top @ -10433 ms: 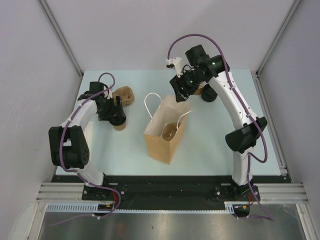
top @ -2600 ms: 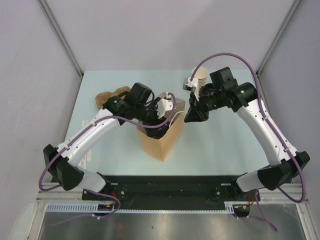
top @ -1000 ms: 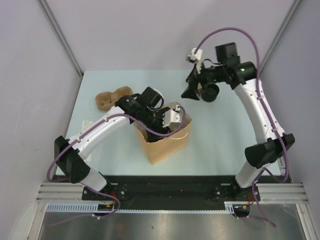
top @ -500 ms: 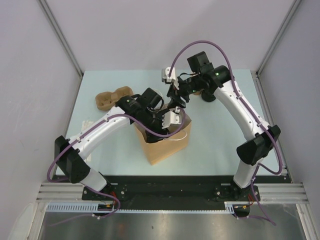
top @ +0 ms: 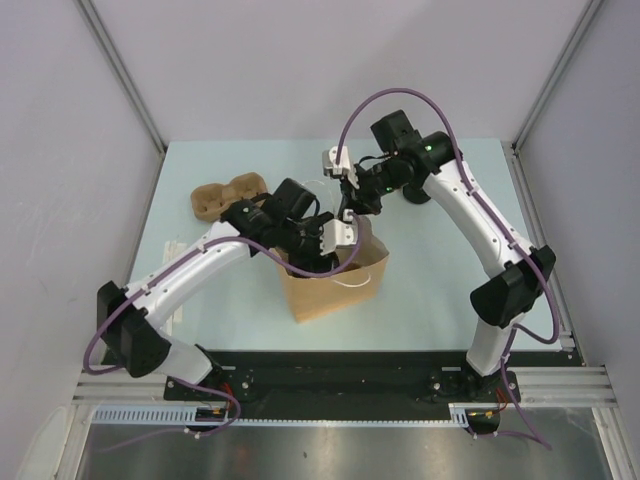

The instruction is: Pack the takeout coffee

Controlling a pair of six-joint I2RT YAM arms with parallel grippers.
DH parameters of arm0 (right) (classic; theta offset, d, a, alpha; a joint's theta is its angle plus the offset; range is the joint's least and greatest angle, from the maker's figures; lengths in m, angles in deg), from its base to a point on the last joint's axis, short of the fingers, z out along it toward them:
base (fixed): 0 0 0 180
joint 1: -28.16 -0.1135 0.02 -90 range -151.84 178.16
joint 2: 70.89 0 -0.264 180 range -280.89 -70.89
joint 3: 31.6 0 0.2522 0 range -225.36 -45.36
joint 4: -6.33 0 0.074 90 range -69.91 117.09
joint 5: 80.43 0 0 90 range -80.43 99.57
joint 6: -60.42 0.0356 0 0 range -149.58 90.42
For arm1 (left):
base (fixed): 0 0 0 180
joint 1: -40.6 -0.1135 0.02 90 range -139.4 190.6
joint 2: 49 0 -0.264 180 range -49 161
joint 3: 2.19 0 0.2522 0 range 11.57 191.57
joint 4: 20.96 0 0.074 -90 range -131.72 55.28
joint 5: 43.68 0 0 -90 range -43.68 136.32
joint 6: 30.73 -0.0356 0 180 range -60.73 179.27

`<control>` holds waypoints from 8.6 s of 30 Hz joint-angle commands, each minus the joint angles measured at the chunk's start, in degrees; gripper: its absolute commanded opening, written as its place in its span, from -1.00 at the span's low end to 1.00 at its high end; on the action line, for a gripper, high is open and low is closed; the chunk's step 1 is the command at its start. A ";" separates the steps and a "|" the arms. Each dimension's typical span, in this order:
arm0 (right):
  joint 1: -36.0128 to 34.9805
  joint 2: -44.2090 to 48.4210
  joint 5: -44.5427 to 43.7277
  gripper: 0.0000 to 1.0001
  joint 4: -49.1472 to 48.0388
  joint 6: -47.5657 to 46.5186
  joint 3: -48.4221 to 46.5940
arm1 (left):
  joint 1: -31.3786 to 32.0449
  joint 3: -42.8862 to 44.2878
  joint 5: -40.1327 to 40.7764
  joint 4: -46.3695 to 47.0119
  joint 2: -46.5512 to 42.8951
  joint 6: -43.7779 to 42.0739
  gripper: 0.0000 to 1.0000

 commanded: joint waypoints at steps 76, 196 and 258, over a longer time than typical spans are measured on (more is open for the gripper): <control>-16.61 30.38 -27.12 -1.00 -36.30 27.23 34.20 | 13.24 -29.92 21.53 36.86 -19.14 -0.95 -0.63; -1.41 11.04 6.19 -1.00 -23.73 40.32 18.73 | 2.43 -19.36 4.48 16.73 10.48 4.33 -0.70; -0.97 8.49 1.00 -1.00 -23.91 39.71 17.06 | 2.96 -16.55 5.88 22.88 -2.97 5.39 0.99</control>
